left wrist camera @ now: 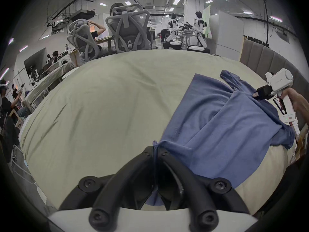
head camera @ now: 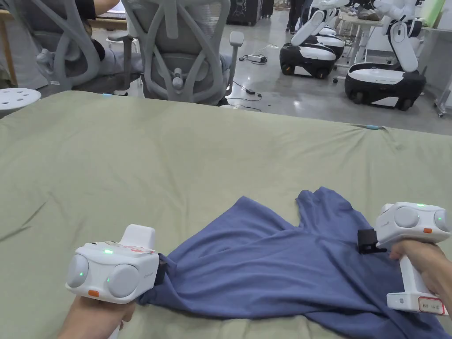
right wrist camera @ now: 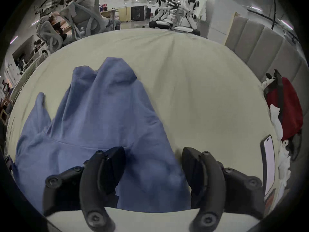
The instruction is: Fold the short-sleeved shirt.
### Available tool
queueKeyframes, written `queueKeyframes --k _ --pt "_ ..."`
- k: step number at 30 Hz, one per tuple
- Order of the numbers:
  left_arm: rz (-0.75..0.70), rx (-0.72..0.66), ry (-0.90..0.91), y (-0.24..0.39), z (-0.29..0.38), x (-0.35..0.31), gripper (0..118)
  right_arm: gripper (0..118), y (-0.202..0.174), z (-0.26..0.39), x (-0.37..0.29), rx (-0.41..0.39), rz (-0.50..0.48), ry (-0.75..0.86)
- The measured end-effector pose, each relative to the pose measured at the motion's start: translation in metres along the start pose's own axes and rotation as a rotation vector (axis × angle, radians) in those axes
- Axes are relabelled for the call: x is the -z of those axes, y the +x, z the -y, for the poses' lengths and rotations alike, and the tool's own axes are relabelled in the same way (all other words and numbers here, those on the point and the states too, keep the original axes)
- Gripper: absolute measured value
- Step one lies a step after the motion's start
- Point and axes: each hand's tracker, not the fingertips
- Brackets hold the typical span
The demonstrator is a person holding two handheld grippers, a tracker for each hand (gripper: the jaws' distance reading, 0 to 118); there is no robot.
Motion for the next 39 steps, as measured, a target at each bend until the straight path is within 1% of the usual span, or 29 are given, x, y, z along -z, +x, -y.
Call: queueKeyframes --k 1,3,4,5,6,7,10,15,17,19,23,27,31,32,34,37,39 --pt "-0.002 0.006 -0.003 0.001 -0.001 0.002 2 49 -0.001 0.000 -0.004 -0.003 0.004 0.004" --pt "-0.008 0.015 -0.003 0.005 -0.003 0.001 2 2 -0.002 -0.005 -0.013 -0.013 -0.012 -0.013" --pt "-0.009 0.018 -0.004 0.007 -0.006 0.002 2 2 -0.003 -0.007 -0.016 -0.024 -0.021 -0.016" --pt "-0.011 0.021 0.000 0.009 -0.010 0.003 2 2 -0.004 -0.008 -0.021 -0.031 -0.055 -0.008" --pt "-0.019 0.018 0.019 0.012 -0.012 -0.001 2 1 -0.008 -0.007 -0.027 -0.031 -0.006 0.023" --pt "-0.026 0.017 0.035 0.014 -0.019 -0.004 2 2 -0.010 -0.007 -0.035 -0.059 0.016 0.050" --pt "-0.009 0.008 0.089 0.019 -0.051 -0.019 2 2 -0.008 -0.021 -0.061 -0.060 0.012 0.132" --pt "-0.047 0.065 0.245 0.036 -0.136 -0.048 2 2 -0.002 -0.068 -0.133 -0.073 0.024 0.291" --pt "-0.029 0.071 0.299 0.040 -0.180 -0.058 2 2 0.001 -0.093 -0.167 -0.092 0.075 0.383" --pt "-0.024 0.061 0.324 0.043 -0.221 -0.068 2 2 0.006 -0.118 -0.200 -0.098 0.099 0.460" --pt "-0.075 0.088 0.407 0.056 -0.300 -0.093 2 2 0.016 -0.168 -0.260 -0.062 0.131 0.589" --pt "-0.113 0.104 0.449 0.061 -0.372 -0.105 2 2 0.030 -0.218 -0.307 -0.036 0.201 0.691" --pt "-0.125 0.035 0.481 0.052 -0.435 -0.114 2 2 0.044 -0.265 -0.350 -0.022 0.264 0.758" --pt "-0.130 0.028 0.489 0.050 -0.449 -0.117 2 2 0.052 -0.284 -0.356 -0.006 0.273 0.789" --pt "-0.145 0.010 0.511 0.046 -0.472 -0.121 2 2 0.062 -0.307 -0.377 0.027 0.261 0.841" --pt "-0.157 0.029 0.552 0.043 -0.502 -0.133 2 2 0.070 -0.326 -0.411 0.099 0.264 0.892" --pt "-0.183 0.032 0.585 0.040 -0.518 -0.140 2 2 0.073 -0.332 -0.431 0.109 0.253 0.950"
